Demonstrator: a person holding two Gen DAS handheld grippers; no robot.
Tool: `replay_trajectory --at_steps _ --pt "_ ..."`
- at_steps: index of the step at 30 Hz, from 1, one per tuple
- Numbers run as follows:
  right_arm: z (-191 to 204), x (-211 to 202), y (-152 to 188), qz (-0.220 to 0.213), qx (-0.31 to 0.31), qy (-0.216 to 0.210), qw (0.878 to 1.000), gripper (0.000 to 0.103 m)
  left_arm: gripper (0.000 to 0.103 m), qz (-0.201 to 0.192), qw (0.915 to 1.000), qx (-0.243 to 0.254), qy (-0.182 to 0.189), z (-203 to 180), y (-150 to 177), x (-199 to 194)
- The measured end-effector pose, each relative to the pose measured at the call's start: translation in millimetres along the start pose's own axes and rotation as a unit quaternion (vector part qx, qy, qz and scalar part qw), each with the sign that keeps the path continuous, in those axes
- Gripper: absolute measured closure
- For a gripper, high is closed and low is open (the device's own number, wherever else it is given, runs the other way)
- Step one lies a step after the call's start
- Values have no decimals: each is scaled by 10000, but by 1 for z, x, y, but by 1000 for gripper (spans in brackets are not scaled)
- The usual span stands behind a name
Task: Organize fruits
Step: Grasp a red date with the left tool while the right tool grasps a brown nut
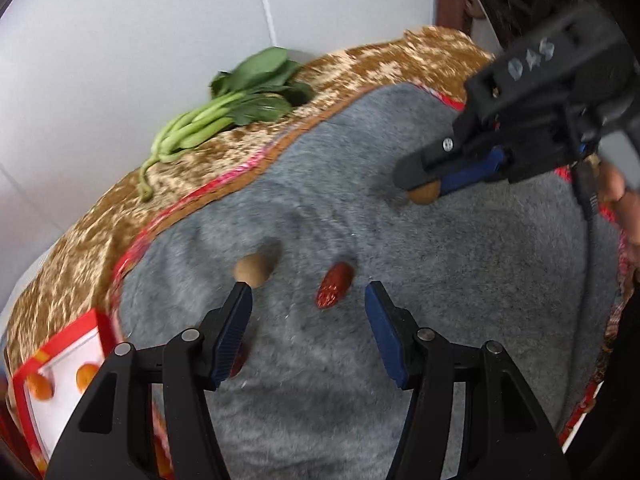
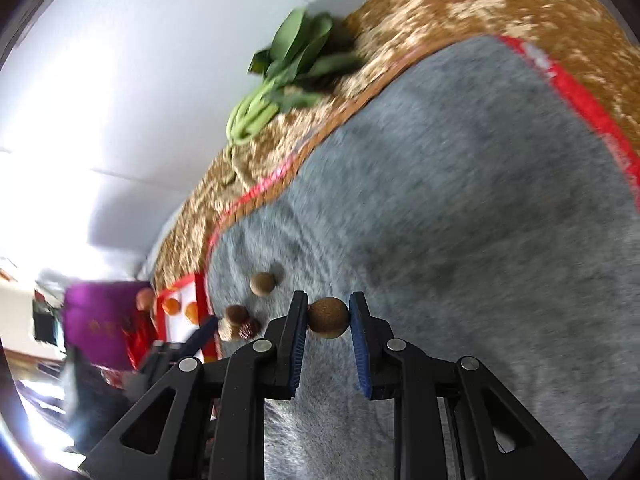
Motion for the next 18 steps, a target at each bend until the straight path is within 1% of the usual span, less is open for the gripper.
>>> replay_trajectory --at_steps 2,4,6,8,9,10,11,12,15,18 --pt "0 -3 -1 7 15 -66 10000 81 45 52 9999 61 127 -3 -3 6" --pt "0 -5 -1 26 -2 -113 9999 81 46 117 9997 75 177 -5 -6 12" --pt "3 -4 -2 36 -8 -115 9999 81 57 215 9994 125 239 -6 -7 20" --pt "3 -2 -2 57 20 -141 9999 81 72 361 9988 144 312 -8 -5 28" --pt "2 -2 -2 61 22 -126 9999 81 77 453 9982 154 352 -9 -4 33" --pt "3 2 -4 74 17 -118 9999 81 85 519 9978 182 381 -9 -2 35" --pt "2 2 -3 80 26 -117 9999 81 88 536 9975 178 432 -9 -1 36" --pt "2 2 -3 80 31 -108 9999 81 90 542 9972 135 492 -9 -1 35" --pt "2 3 -2 74 5 -80 9999 81 90 547 9966 -56 614 -4 -2 33" --pt "5 6 -1 108 -46 -69 9999 81 90 525 9965 -225 612 -1 -1 30"
Point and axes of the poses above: each gripper's, at about its wrist camera, not at the fingertips, and x roughly the way its jaws point, z to its left, y to its underside, the point moved 2 cm from there along x, roughly the way its jaws point, and after that the axes turned 15 degrees about -x, right-handed, at the moved point
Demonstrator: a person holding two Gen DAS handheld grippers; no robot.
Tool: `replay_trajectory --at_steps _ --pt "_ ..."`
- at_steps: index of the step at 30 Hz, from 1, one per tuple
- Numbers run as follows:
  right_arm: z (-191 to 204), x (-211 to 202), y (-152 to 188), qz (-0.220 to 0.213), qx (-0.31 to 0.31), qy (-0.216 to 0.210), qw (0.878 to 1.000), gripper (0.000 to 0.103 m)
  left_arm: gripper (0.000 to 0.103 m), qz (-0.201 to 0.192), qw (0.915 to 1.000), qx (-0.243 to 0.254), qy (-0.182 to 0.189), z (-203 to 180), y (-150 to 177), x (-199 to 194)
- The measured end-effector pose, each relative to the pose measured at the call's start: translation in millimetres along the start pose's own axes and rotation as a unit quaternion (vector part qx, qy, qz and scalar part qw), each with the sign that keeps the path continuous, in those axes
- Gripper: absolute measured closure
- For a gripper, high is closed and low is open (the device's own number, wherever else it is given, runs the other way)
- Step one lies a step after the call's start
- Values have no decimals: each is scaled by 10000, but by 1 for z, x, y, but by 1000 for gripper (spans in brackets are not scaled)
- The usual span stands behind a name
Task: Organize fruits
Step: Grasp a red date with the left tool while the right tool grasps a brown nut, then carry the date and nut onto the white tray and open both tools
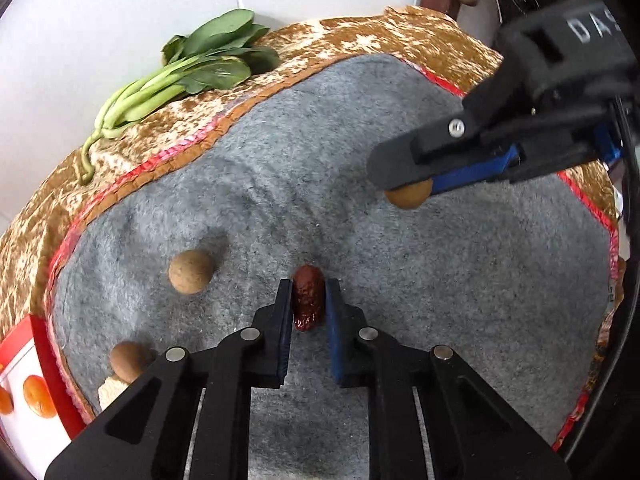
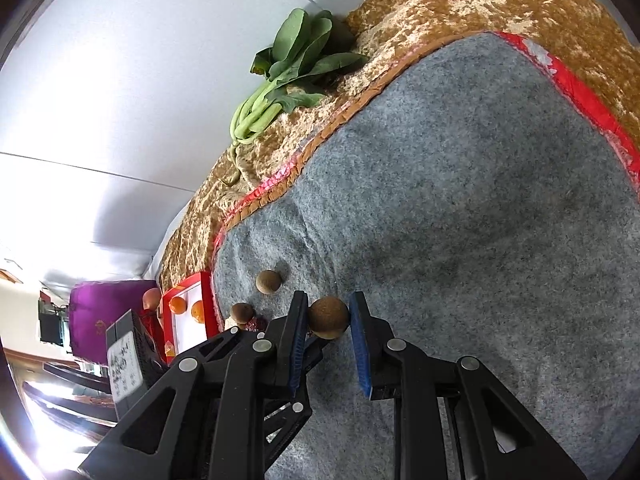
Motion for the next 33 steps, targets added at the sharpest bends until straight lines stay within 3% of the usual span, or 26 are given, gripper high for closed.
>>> replay_trajectory --at_steps 5,9,21,27,33 --pt "13 7 2 75 -173 -42 9998 81 90 -247 9993 -242 -125 11 7 -35" --pt "30 16 4 144 -371 -101 9992 81 90 -343 9959 -778 -310 38 14 -66" --pt "106 64 21 455 -1088 -312 9925 81 90 -998 9676 -2137 -906 113 69 -147" --pt "149 82 35 446 -1637 -447 9845 81 90 -1013 9573 -2426 -1200 139 88 -156" --pt "197 100 58 428 -2350 -646 9689 81 90 -970 9492 -2657 -1379 161 100 -159"
Point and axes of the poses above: each gripper's, at about its wrist camera, not at the fingertips, and x roughly the way its jaws point, z to its left, y to its underside, the point moved 2 cm from there along x, roughly the way its jaws point, and after that the axes turned 15 degrees about -x, right-handed, at the moved point
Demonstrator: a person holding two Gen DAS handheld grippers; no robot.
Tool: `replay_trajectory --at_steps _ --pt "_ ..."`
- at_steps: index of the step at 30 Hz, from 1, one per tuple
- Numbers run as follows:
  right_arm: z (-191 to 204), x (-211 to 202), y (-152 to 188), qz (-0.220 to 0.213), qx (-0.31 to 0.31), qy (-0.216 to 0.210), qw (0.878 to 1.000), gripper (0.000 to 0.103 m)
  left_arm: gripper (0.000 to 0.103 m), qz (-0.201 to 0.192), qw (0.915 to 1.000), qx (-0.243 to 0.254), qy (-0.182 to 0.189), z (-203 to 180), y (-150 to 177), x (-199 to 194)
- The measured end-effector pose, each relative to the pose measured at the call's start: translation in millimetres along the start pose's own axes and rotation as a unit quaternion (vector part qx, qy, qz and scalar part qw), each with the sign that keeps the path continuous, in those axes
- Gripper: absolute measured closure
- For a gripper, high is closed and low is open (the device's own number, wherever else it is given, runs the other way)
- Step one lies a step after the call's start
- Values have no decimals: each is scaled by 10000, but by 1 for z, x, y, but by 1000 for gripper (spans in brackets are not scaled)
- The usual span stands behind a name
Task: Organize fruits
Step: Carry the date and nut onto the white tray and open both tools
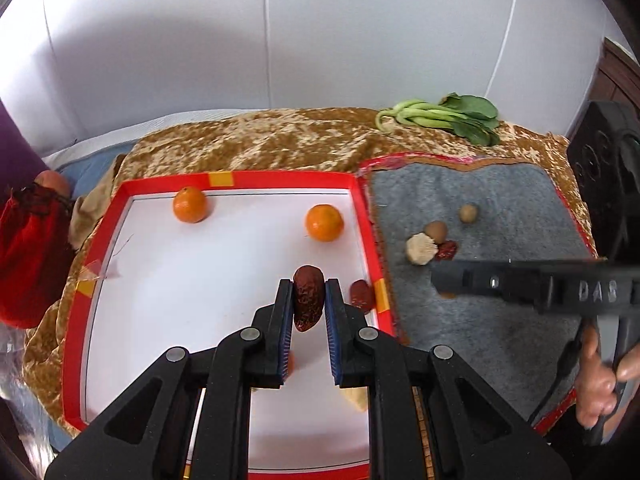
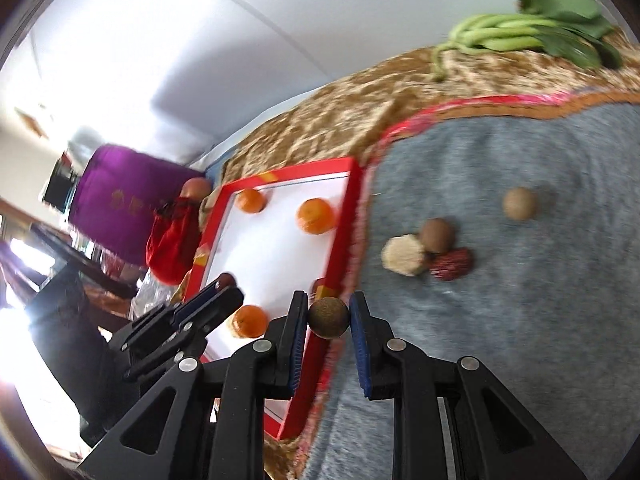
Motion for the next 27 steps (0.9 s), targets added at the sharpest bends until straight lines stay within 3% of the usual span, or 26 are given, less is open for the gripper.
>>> replay_trajectory --at_steps 11,27 --pt "49 34 18 222 -808 -144 9964 81 90 149 9996 -57 -236 16 4 5" --pt "63 60 32 546 -1165 85 9917 81 89 471 9966 37 -670 26 9 23"
Point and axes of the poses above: each gripper's, at about its wrist camera, not at the fingertips, and x roughly the way its jaws point, z to its left, y to its underside, the point moved 2 cm from there along x, roughly the way its jaws point, and after that the axes turned 15 degrees about -x, right-handed, at the moved point
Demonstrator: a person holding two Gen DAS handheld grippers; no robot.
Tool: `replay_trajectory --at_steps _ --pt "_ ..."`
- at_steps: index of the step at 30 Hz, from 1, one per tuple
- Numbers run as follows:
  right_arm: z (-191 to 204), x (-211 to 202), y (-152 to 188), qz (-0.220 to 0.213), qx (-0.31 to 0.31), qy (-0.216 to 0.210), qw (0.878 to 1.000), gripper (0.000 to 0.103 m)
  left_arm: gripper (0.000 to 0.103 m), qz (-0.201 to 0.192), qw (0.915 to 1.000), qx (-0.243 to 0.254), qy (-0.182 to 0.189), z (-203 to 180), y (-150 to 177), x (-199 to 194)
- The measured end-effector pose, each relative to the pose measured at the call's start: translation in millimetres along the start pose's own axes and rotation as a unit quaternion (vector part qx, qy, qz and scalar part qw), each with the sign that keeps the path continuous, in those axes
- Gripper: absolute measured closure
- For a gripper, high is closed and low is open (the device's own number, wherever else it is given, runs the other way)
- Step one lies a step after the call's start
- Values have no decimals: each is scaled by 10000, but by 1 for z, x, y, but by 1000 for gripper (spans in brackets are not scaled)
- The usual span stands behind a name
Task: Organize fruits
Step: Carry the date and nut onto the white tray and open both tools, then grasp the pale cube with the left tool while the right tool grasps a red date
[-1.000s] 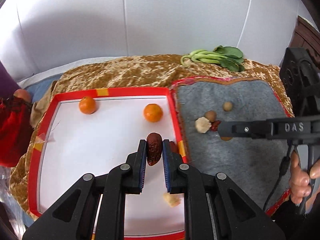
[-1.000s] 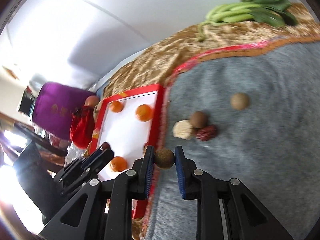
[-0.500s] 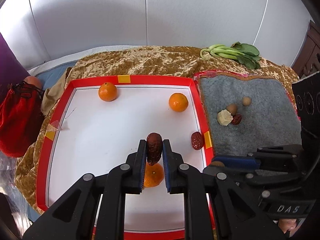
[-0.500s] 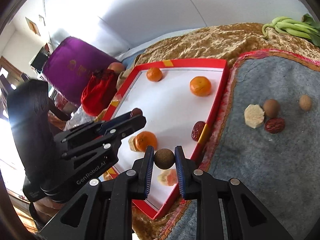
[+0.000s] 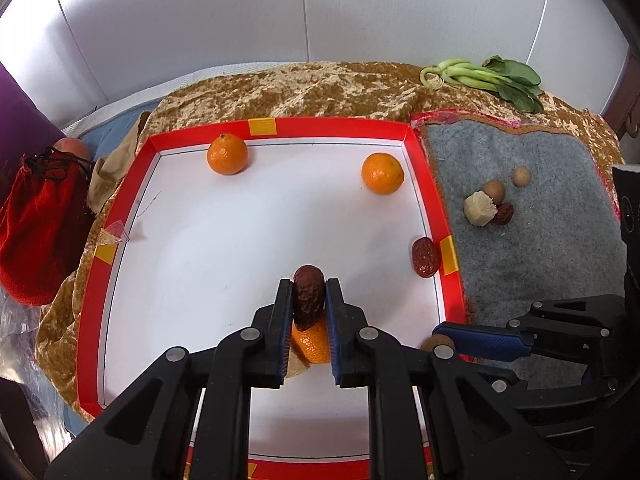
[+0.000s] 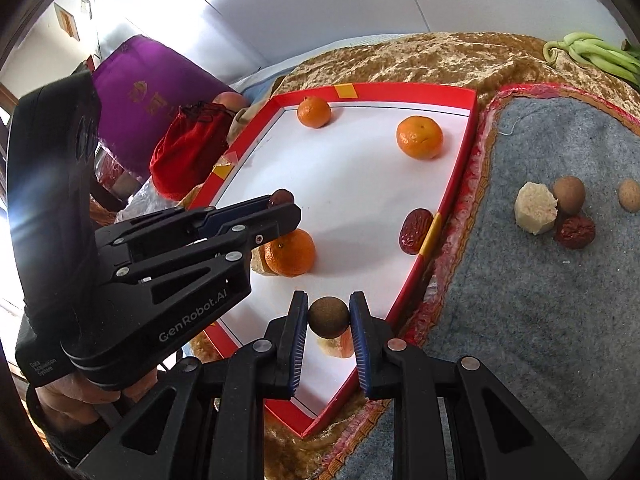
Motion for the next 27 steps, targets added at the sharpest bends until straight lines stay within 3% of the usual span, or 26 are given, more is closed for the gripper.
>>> replay_trajectory --at_steps 3,5,7,11,14,19,24,27 --pt "2 0 1 11 -62 37 10000 78 84 -18 9999 -31 -100 2 -1 1" --pt "2 -3 0 -13 -83 44 10000 78 69 -61 9997 -36 -242 4 -3 1" --pt "-1 -8 -3 -37 -37 -42 10000 76 61 -148 9994 -99 -289 6 -4 -1" --pt "-18 -35 -12 -314 196 -227 9991 74 54 -394 9991 -139 7 2 -10 -14" --pt "-51 -71 -19 -782 624 -216 9947 71 54 -616 9980 99 133 -13 -11 -22" --pt "-123 -124 -9 -1337 1726 -69 9759 68 54 -772 9949 560 334 -43 -7 -27" --pt "-157 -121 8 -933 2381 97 9667 68 54 -794 9885 1080 706 -80 0 -28" --pt "-161 -105 17 -591 2561 81 9648 68 54 -750 9828 1531 706 -106 6 -19"
Point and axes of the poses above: each gripper's, at about its wrist camera, not at the fingertips, and x roughly the way its jaws point, z to its left, y to its underside, the point moved 2 cm from there along x, roughly the way its jaws point, and after that the axes turned 15 degrees about -x, right-handed, at the moved point
